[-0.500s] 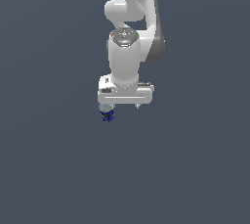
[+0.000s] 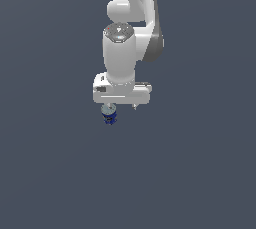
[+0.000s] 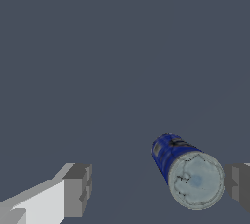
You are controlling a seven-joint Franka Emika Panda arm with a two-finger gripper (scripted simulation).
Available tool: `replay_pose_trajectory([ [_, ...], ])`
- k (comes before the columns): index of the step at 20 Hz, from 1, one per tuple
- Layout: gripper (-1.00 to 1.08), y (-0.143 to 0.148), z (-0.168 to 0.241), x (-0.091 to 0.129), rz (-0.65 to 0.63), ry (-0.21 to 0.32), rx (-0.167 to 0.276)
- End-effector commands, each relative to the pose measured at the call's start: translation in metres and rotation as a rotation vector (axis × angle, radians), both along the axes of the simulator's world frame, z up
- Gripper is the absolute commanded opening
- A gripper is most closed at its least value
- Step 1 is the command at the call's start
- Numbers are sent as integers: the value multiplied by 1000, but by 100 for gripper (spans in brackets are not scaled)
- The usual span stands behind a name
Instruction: Pick up the object and move it to a goal position.
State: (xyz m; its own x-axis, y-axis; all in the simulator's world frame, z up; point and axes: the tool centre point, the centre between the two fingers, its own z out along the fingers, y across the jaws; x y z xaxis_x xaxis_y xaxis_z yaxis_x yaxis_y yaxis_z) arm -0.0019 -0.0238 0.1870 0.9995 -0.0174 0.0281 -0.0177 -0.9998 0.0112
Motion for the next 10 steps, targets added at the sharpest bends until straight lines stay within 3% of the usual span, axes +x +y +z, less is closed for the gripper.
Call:
replay_pose_trajectory([
  [1, 100, -3, 2, -1, -4, 1, -2],
  [10, 100, -12, -8, -7, 33, 5, -1],
])
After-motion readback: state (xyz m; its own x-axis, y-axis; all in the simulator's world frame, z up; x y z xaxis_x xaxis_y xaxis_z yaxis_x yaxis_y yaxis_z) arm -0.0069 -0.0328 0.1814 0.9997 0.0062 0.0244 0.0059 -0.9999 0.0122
